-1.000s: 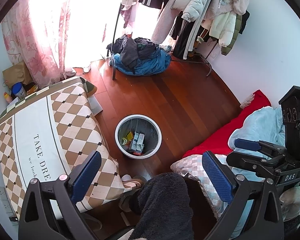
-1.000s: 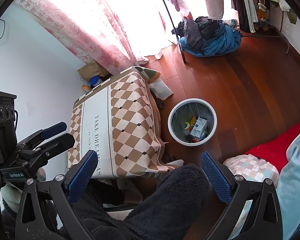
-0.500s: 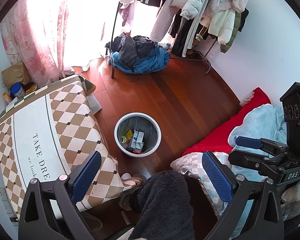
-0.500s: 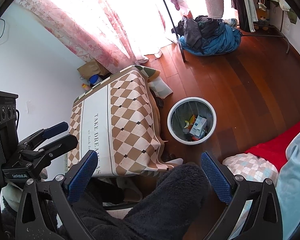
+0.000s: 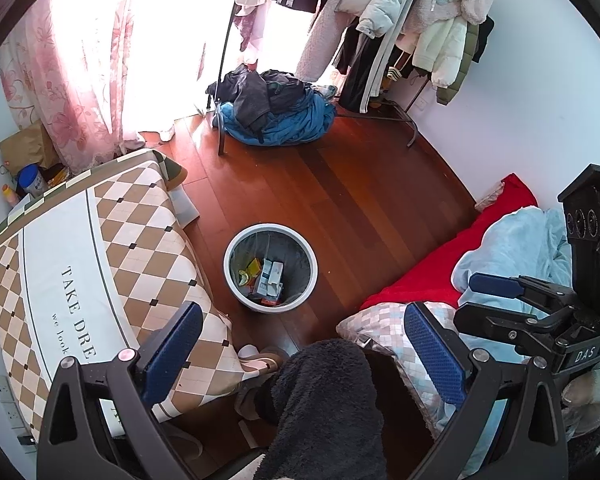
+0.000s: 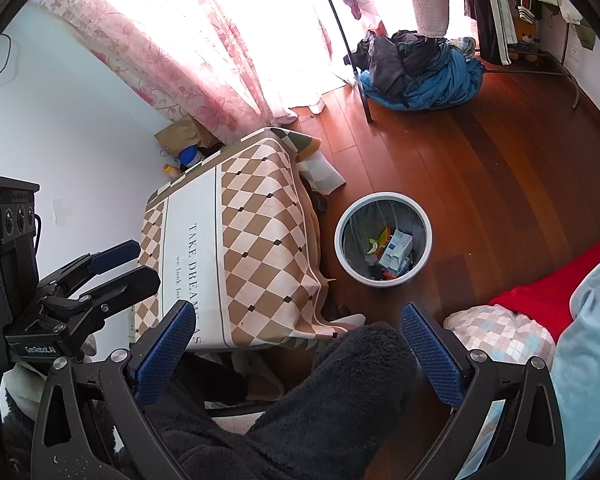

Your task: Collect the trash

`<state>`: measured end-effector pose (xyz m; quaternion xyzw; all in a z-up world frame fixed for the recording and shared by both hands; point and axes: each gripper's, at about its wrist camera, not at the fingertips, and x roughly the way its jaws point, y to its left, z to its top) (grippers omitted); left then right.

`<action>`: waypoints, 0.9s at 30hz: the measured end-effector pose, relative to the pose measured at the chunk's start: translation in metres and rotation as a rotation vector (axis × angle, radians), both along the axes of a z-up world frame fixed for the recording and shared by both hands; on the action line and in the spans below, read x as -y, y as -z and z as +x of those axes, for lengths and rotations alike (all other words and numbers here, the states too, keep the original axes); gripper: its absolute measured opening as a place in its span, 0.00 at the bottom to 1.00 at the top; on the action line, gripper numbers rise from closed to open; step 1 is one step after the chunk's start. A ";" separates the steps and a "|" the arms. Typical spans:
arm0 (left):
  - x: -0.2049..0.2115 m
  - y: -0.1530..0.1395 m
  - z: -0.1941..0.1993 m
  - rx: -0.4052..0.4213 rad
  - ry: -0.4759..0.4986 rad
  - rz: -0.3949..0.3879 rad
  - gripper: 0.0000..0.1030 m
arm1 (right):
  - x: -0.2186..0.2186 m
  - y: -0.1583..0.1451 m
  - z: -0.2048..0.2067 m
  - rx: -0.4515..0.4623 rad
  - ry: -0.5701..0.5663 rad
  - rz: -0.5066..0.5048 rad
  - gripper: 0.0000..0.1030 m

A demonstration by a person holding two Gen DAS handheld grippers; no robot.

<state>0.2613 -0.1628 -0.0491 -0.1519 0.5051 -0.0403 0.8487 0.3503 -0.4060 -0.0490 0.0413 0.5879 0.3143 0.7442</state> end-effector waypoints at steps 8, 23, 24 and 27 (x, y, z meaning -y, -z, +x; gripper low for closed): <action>0.001 -0.001 0.000 0.001 0.001 -0.002 1.00 | -0.001 0.000 0.000 0.001 -0.001 -0.001 1.00; 0.000 -0.003 -0.002 0.003 0.008 -0.017 1.00 | 0.004 -0.001 -0.002 0.002 -0.004 -0.007 1.00; 0.001 -0.003 -0.002 0.004 0.009 -0.019 1.00 | 0.006 -0.001 -0.002 0.002 -0.004 -0.008 1.00; 0.003 -0.003 -0.003 0.005 0.011 -0.023 1.00 | 0.005 -0.001 -0.002 0.003 -0.005 -0.009 1.00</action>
